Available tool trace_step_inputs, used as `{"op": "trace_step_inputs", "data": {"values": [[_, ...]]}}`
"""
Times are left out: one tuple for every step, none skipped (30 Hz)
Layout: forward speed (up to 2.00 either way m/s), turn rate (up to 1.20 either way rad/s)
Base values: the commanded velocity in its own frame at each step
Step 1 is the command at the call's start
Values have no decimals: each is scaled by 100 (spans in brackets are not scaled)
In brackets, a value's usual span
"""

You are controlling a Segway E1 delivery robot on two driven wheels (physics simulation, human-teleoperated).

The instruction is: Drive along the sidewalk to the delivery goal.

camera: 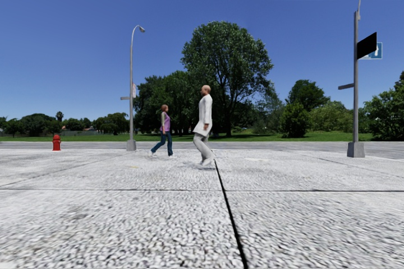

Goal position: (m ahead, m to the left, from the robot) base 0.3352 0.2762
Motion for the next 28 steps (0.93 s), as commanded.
{"op": "trace_step_inputs", "data": {"values": [[0,0],[0,0],[0,0],[0,0],[0,0],[0,0],[0,0],[0,0],[0,0],[0,0],[0,0],[0,0],[0,0],[0,0],[0,0],[0,0],[0,0],[0,0],[0,0],[0,0],[0,0],[0,0],[0,0],[0,0],[0,0],[0,0],[0,0],[0,0]]}}
